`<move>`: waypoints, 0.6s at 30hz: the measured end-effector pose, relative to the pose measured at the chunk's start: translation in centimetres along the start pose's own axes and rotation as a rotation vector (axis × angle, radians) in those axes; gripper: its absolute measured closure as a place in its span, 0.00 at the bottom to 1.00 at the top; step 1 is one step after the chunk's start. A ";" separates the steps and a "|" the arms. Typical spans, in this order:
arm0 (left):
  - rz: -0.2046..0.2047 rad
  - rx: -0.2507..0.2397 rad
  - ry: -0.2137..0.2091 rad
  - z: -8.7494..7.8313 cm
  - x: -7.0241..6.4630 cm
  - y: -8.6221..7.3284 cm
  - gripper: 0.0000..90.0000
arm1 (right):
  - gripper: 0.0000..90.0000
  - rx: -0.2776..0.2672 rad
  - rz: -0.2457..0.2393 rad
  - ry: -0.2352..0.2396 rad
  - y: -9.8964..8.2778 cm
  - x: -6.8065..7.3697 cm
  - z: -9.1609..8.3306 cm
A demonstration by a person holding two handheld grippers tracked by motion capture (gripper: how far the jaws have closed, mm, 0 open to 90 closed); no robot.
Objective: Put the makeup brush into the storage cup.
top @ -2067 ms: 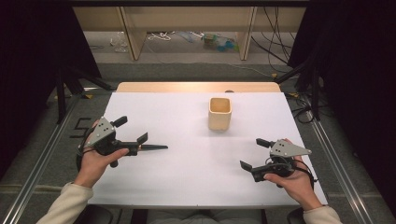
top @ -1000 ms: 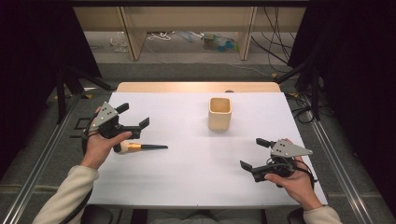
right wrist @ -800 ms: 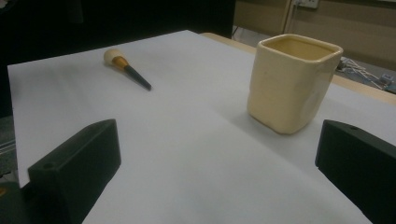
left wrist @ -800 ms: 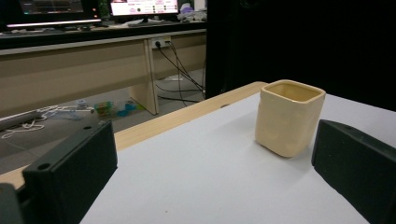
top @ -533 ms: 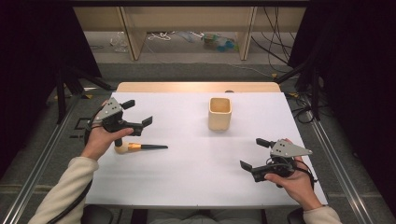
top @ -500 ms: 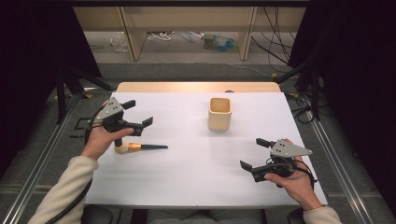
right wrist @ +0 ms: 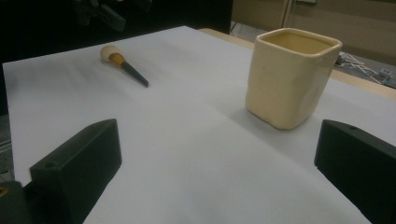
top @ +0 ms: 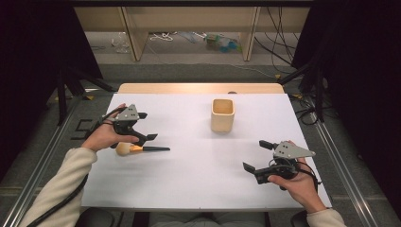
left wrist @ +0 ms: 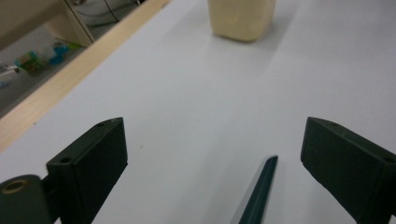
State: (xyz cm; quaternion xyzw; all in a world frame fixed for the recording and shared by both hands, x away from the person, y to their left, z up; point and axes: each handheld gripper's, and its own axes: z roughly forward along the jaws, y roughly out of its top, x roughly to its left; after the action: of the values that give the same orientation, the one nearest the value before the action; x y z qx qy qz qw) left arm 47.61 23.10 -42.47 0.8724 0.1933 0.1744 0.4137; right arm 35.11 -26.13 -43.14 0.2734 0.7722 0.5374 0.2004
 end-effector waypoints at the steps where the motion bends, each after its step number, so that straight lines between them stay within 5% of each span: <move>1: 0.000 0.000 0.000 0.0 0.0 0.0 0.08 | 0.02 -0.001 -0.001 -0.001 0.0 0.0 0.0; 4: 0.056 0.102 -0.031 0.2 0.4 -0.3 0.09 | 0.02 0.011 0.001 0.002 0.0 0.0 -0.1; 5: 0.077 0.168 -0.049 0.4 0.4 -0.6 0.09 | 0.02 0.013 0.003 0.002 0.0 0.0 -0.1; 6: 0.077 0.168 -0.049 0.4 0.4 -0.6 0.10 | 0.02 0.013 0.004 0.004 0.0 0.0 -0.1; 8: 0.117 0.242 -0.078 0.5 0.6 -0.8 0.11 | 0.02 0.032 0.001 -0.004 0.0 0.0 -0.2; 18: 0.137 0.346 -0.107 1.2 0.3 -1.6 0.13 | 0.02 0.008 0.007 -0.003 -0.1 0.0 0.1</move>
State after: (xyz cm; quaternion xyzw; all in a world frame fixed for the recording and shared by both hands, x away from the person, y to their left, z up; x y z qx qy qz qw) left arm 48.12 23.41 -44.35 0.9496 0.1382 0.1195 0.2547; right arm 35.15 -26.09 -43.25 0.2779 0.7731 0.5345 0.1983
